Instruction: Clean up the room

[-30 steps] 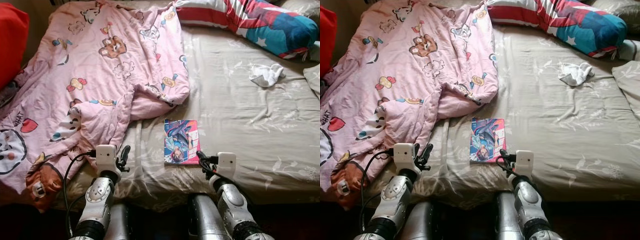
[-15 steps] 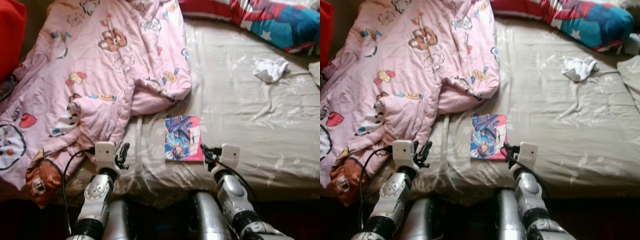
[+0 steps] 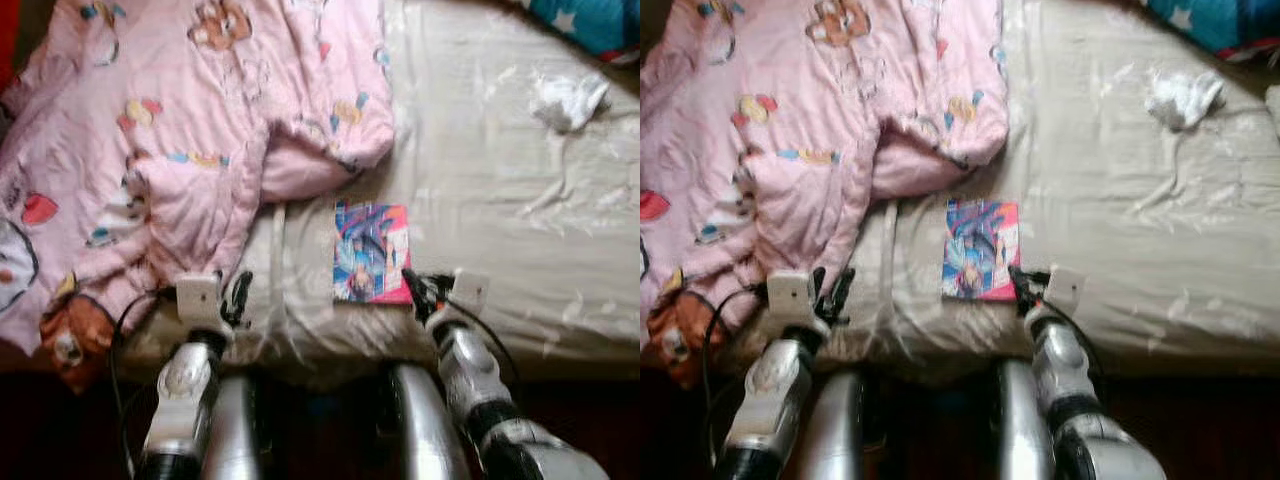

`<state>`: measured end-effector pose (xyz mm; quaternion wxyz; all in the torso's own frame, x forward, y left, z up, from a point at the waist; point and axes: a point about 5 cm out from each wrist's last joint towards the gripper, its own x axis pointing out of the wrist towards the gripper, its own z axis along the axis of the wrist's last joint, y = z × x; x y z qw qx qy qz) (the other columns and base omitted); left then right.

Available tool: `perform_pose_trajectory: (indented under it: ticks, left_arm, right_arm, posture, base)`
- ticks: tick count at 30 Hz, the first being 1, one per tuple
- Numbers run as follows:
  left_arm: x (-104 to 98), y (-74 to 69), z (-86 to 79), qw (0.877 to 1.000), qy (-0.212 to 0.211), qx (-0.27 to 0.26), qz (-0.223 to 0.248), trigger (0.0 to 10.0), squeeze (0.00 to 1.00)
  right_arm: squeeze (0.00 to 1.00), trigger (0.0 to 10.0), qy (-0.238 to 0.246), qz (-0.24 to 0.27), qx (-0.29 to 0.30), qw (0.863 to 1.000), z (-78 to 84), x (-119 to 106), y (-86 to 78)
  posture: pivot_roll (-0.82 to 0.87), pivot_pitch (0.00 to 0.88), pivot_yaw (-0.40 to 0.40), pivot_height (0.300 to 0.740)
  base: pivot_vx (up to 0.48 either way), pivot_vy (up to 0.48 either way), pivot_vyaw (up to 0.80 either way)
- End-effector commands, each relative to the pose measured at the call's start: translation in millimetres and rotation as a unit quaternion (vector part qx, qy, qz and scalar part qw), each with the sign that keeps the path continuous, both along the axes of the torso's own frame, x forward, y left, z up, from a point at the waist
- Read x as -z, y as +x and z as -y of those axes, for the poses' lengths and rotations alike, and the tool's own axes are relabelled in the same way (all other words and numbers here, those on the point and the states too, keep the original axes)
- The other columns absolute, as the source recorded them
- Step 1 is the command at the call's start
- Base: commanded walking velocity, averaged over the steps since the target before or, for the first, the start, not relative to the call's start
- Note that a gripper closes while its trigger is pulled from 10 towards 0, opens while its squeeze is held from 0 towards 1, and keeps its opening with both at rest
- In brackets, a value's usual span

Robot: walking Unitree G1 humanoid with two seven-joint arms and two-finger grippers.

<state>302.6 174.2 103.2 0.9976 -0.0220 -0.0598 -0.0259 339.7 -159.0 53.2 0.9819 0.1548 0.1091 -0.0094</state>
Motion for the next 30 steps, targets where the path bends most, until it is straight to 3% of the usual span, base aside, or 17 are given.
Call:
perform_pose_trajectory:
  ticks: [1, 2, 3, 4, 7, 15, 23, 30]
  left_arm:
    - [3.3, -8.3, -4.8, 1.0, -0.002, -0.01, -0.013, 10.0, 0.0]
    - [2.3, -10.5, -5.4, 1.0, 0.0, -0.01, -0.013, 10.0, 0.0]
    - [1.6, -13.4, -6.2, 1.0, 0.002, -0.011, -0.013, 10.0, 0.0]
    - [1.5, -15.3, -7.3, 1.0, 0.005, -0.012, -0.014, 10.0, 0.0]
    - [0.6, -18.9, -8.4, 1.0, 0.007, -0.014, -0.016, 10.0, 0.0]
    - [-7.5, -29.4, -9.5, 0.999, 0.018, -0.014, -0.024, 10.0, 0.0]
    - [-9.5, -32.3, -9.0, 0.999, 0.024, -0.011, -0.032, 10.0, 0.0]
    - [-13.4, -33.6, -10.0, 0.999, 0.029, -0.012, -0.036, 10.0, 0.0]
  right_arm:
    - [1.0, 10.0, 0.007, -0.01, 0.013, 1.0, 4.2, 5.4, -3.7]
    - [1.0, 10.0, 0.008, -0.009, 0.014, 1.0, 5.0, 5.0, -3.5]
    - [0.33, 10.0, 0.009, -0.008, 0.014, 1.0, 5.8, 4.6, -3.2]
    - [0.0, 10.0, 0.01, -0.011, 0.014, 1.0, 6.3, 4.3, -2.5]
    - [0.0, 10.0, 0.019, -0.013, 0.014, 1.0, 6.7, 5.2, -2.9]
    - [0.0, 10.0, 0.13, -0.016, 0.013, 0.991, 5.4, 8.4, -3.7]
    - [0.0, 10.0, 0.154, -0.029, 0.023, 0.987, 7.8, 13.7, -7.0]
    - [0.0, 10.0, 0.192, -0.037, -0.002, 0.981, 1.2, 18.1, -9.7]
  posture:
    - [0.03, 0.511, 0.003, 0.614]
    - [0.04, 0.521, 0.004, 0.614]
    - [0.04, 0.526, 0.004, 0.614]
    - [0.05, 0.528, 0.004, 0.614]
    - [0.06, 0.538, 0.005, 0.614]
    - [0.08, 0.556, 0.019, 0.614]
    - [0.1, 0.568, 0.028, 0.614]
    - [0.12, 0.58, 0.038, 0.614]
  base:
    - [0.0, 0.0, 0.0]
    - [0.0, 0.0, 0.0]
    - [0.0, 0.0, 0.0]
    - [0.0, 0.0, 0.0]
    - [0.0, 0.0, 0.0]
    - [0.0, 0.0, 0.0]
    - [0.0, 0.0, 0.0]
    - [0.0, 0.0, 0.0]
